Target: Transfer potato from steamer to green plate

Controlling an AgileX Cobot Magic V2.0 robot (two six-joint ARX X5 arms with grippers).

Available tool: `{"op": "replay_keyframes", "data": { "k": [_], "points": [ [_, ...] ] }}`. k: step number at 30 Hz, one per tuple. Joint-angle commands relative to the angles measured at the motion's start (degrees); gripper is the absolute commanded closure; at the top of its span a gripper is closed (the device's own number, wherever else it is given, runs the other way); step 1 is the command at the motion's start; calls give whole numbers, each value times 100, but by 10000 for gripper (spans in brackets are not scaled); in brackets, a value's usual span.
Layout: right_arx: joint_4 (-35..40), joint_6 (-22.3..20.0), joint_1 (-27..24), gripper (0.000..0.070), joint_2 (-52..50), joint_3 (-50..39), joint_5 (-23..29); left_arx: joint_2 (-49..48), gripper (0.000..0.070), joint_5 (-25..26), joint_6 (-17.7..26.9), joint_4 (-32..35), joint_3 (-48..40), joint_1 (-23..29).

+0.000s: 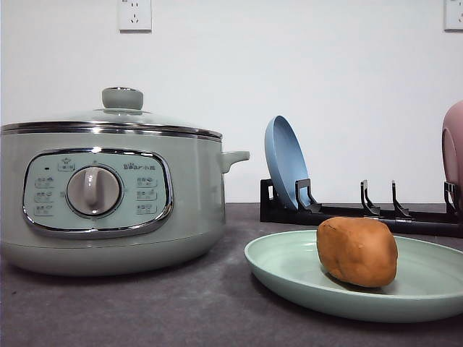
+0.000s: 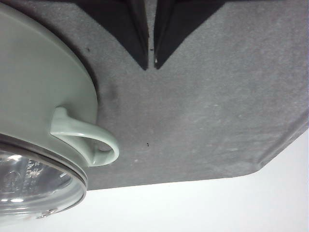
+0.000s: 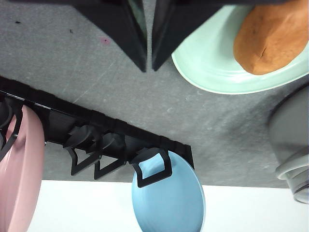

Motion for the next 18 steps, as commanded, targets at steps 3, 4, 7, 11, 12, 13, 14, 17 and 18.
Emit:
{"op": "replay_keyframes", "data": {
  "k": [3,4,7,11,12,13,14,17,18],
  "points": [
    [-7,42,2,696,-13,-24,-9,-11,677,-18,-13,-79,-90,11],
    [-7,42,2,696,-13,-24,-9,-11,677,-19,-13,-79,-90,11],
    [-7,42,2,696,-13,-24,-9,-11,677,-20,-13,-79,-90,11],
    [-7,42,2,696,-13,-24,-9,-11,677,-17,-13,-79,-90,11],
    [-7,42,2,696,-13,-24,-9,-11,677,-17,-13,-79,-90,11],
    [-7,42,2,696,-13,-24,-9,-11,677,-19,-13,-79,-90,11],
    [-7,42,2,696,-13,-24,-9,-11,677,-20,-13,-79,-90,11],
    [-7,42,2,696,-13,-24,-9,-11,677,-17,-13,-79,-90,11],
    [-7,43,2,696,-13,-24,-9,-11,677,-19,-13,-79,-90,11]
  ]
}}
